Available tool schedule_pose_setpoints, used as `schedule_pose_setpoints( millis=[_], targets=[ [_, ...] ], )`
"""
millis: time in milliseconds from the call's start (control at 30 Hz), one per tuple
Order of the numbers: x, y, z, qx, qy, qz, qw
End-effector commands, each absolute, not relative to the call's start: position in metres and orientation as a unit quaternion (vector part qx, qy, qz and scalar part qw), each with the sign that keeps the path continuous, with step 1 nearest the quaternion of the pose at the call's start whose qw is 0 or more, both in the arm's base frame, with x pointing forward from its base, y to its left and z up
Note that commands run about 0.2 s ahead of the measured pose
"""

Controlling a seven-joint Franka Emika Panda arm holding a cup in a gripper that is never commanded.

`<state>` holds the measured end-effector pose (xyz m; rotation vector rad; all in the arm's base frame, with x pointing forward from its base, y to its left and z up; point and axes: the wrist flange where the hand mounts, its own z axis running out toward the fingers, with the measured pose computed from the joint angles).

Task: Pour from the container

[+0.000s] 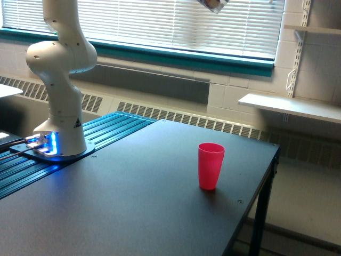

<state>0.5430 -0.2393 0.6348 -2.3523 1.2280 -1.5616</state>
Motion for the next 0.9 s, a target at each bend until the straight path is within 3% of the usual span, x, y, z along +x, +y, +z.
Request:
schedule_pose_setpoints(
  millis=[33,433,900],
  targets=[
    [0.529,-0.263,0.644,-0.732,0.459,-0.502,0.049],
    [0.515,-0.271,0.627,-0.716,0.523,-0.457,0.073],
    [0.492,-0.23,0.612,-0.749,0.51,-0.422,0.034]
  ],
)
